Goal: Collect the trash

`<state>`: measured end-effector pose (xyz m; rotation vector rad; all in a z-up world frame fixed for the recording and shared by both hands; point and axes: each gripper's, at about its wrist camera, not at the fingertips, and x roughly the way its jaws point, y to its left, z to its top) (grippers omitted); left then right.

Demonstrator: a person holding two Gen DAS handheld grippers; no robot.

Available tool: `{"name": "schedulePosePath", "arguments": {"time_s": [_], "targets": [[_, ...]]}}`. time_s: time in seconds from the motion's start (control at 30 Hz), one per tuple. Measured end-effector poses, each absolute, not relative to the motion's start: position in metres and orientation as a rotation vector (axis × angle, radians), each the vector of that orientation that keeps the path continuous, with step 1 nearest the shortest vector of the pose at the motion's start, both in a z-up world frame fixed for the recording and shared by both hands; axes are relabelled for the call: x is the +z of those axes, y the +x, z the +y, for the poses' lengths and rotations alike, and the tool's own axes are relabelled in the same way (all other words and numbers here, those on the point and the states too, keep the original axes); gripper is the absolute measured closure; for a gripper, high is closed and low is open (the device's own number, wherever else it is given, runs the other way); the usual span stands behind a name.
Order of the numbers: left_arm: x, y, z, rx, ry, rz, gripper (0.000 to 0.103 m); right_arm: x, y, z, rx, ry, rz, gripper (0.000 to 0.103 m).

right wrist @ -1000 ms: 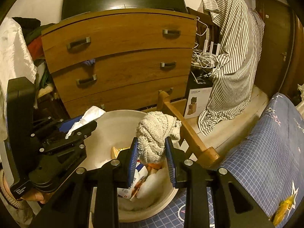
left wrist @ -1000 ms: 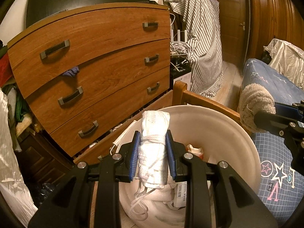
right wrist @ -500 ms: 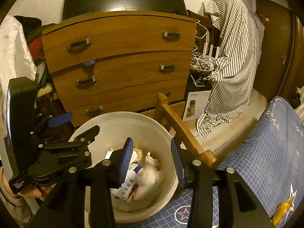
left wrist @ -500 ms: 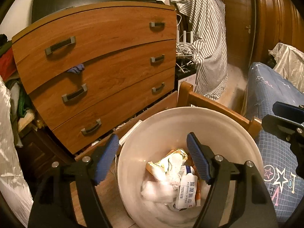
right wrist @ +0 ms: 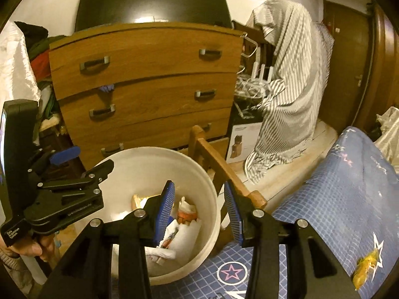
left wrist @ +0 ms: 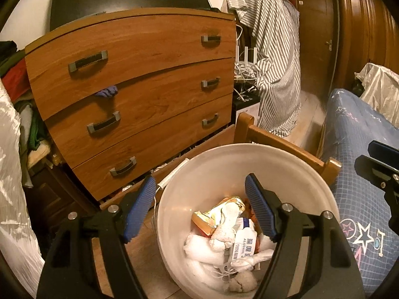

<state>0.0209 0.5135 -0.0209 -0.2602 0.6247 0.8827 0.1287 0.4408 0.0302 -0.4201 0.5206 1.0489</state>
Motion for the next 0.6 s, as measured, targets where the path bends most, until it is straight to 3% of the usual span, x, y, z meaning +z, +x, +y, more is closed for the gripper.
{"name": "schedulePosePath", "arguments": {"time_s": [0.13,0.23,0.43,0.6], "targets": [[-0.017,0.012,0.503,0.904,-0.272,0.59,0.032,0.041,0.117,0.416,0.984,-0.382,0.42,0.057],[-0.013,0.004,0.487,0.907,-0.281,0.553,0.026,0.05,0.106,0.387,0.933,-0.332,0.328,0.033],[-0.006,-0.014,0.451,0.885,-0.271,0.5,0.021,0.056,0.085,0.322,0.887,-0.299,0.26,0.029],[-0.005,-0.025,0.427,0.894,-0.276,0.503,0.013,0.05,0.074,0.27,0.856,-0.267,0.329,0.018]]}}
